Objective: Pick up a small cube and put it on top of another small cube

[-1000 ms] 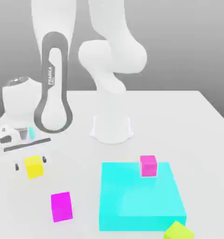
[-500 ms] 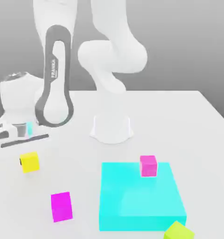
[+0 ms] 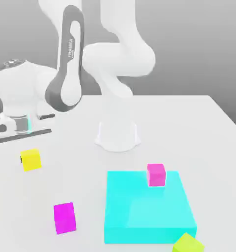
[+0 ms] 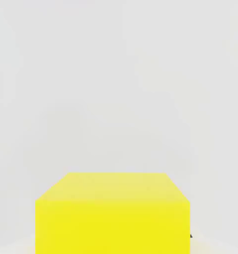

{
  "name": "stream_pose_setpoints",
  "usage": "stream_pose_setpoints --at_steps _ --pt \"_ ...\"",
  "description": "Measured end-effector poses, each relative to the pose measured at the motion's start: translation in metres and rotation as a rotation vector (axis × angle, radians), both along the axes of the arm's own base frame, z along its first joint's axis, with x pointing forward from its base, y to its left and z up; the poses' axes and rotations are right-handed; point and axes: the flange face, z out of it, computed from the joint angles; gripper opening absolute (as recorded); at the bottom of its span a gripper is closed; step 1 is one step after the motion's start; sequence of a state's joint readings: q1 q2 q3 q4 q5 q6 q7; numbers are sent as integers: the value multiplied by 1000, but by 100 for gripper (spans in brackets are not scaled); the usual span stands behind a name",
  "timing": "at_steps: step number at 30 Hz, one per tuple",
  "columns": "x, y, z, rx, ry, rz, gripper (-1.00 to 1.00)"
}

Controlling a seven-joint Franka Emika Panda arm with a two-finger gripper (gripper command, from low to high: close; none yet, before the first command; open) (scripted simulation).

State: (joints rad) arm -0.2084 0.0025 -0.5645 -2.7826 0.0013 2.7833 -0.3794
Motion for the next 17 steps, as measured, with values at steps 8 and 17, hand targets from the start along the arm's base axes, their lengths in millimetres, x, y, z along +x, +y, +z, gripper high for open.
stream_pose_setpoints --at_steps 8,17 --pt "90 62 26 1 1 31 -100" --pt "140 131 -25 0 0 170 100"
